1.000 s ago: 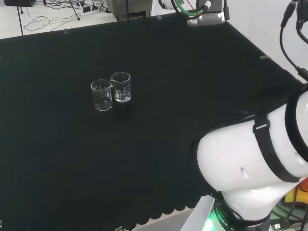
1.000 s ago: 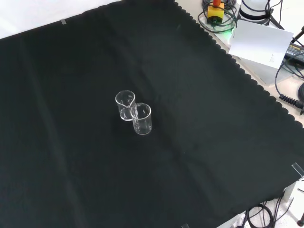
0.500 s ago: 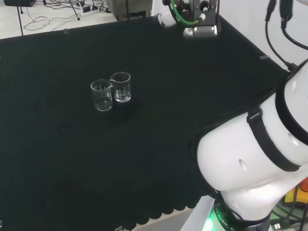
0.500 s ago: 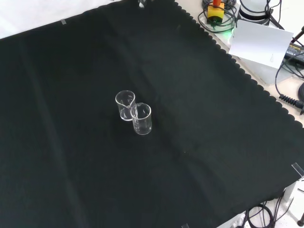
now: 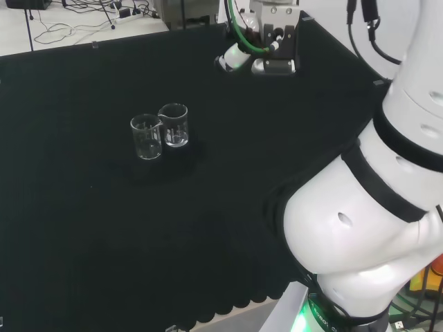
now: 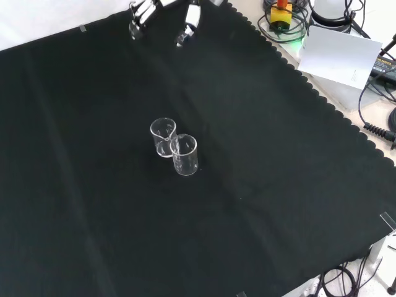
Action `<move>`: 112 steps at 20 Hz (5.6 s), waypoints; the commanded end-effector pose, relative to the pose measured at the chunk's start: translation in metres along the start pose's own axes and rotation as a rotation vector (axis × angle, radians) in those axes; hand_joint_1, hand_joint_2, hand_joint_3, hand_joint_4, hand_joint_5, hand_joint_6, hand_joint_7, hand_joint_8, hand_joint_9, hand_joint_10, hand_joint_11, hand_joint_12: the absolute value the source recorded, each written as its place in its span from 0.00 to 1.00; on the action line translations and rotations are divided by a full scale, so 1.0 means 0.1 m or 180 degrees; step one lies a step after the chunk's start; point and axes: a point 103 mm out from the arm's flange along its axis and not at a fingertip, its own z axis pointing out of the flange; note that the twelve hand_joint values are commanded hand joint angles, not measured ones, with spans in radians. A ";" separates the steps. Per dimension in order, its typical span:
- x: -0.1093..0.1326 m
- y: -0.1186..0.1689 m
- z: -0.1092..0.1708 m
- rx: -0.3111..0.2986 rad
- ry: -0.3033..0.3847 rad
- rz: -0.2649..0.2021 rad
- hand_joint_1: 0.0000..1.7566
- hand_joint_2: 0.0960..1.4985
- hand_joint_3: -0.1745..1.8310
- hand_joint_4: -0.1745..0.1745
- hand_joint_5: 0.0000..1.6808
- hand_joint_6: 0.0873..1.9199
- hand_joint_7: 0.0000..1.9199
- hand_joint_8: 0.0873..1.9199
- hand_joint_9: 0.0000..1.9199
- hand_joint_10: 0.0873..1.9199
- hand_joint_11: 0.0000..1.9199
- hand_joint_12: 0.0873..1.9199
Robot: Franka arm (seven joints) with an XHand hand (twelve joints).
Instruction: Pick up the beaker on the right.
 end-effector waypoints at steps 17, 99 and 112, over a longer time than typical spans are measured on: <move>0.11 1.07 0.79 0.0112 0.0585 -0.0792 0.54 0.33 0.43 0.36 0.32 0.00 0.13 0.32 0.20 0.33 0.01 0.73; 0.57 1.46 2.12 0.0081 0.1967 -0.1737 0.50 0.29 0.39 0.33 0.29 0.00 0.15 0.34 0.22 0.30 0.01 0.72; 0.61 1.54 2.20 0.0079 0.1972 -0.1687 0.51 0.29 0.39 0.33 0.30 0.00 0.17 0.35 0.23 0.30 0.01 0.72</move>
